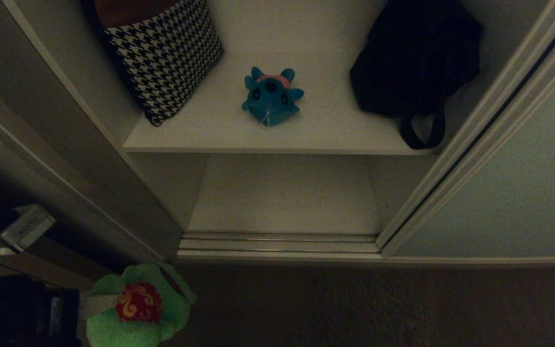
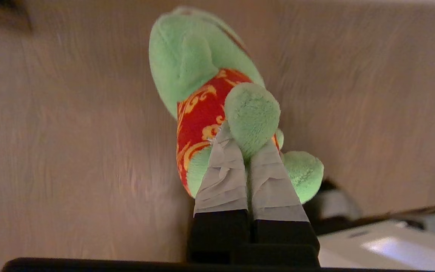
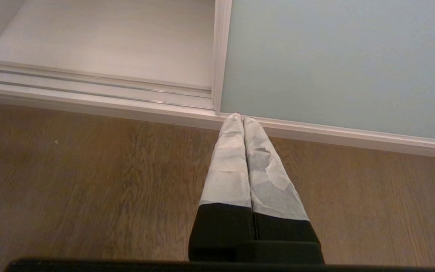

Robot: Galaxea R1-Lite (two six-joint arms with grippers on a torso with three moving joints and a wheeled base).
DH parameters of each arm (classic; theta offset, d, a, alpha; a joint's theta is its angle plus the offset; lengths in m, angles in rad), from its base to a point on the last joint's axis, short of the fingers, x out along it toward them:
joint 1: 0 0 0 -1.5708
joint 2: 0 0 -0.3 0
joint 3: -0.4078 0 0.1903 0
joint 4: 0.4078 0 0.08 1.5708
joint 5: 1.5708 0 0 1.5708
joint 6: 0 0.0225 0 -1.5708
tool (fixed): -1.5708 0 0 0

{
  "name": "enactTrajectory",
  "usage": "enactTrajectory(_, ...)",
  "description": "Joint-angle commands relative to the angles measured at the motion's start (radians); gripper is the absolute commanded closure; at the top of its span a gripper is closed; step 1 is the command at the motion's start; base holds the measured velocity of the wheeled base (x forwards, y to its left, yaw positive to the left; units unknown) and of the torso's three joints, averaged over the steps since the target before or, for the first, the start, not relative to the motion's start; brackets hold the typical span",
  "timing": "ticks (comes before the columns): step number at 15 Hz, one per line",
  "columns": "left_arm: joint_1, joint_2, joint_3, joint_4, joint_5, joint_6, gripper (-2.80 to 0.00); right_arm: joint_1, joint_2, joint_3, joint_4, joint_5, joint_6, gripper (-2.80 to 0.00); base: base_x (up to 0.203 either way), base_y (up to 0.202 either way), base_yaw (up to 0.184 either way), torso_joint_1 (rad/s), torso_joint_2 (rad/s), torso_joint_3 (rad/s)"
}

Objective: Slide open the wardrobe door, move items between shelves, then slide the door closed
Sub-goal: Place the green doll on the lower shelf

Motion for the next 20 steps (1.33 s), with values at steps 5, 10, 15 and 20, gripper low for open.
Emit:
enactTrajectory(5,0.0,0.351,0.058,-0.172,-0.032,0.003,0.0,0.0,0.0,0.0,0.0,0.0,-0.001,0.0,0.0,0.0,0.0,0.0,0.0,0.0)
enactTrajectory(10,0.006,0.654,-0.009,-0.366,-0.039,0.0,0.0,0.0,0.0,0.0,0.0,0.0,-0.001,0.0,0.0,0.0,0.0,0.0,0.0,0.0)
enactTrajectory(15,0.014,0.825,-0.079,-0.586,-0.04,-0.023,0.0,0.001,0.0,0.0,0.0,0.0,0.0,0.0,0.0,0.0,0.0,0.0,0.0,0.0)
enactTrajectory(20,0.025,0.921,-0.113,-0.83,-0.032,-0.024,0.0,0.0,0.0,0.0,0.0,0.0,-0.001,0.0,0.0,0.0,0.0,0.0,0.0,0.0)
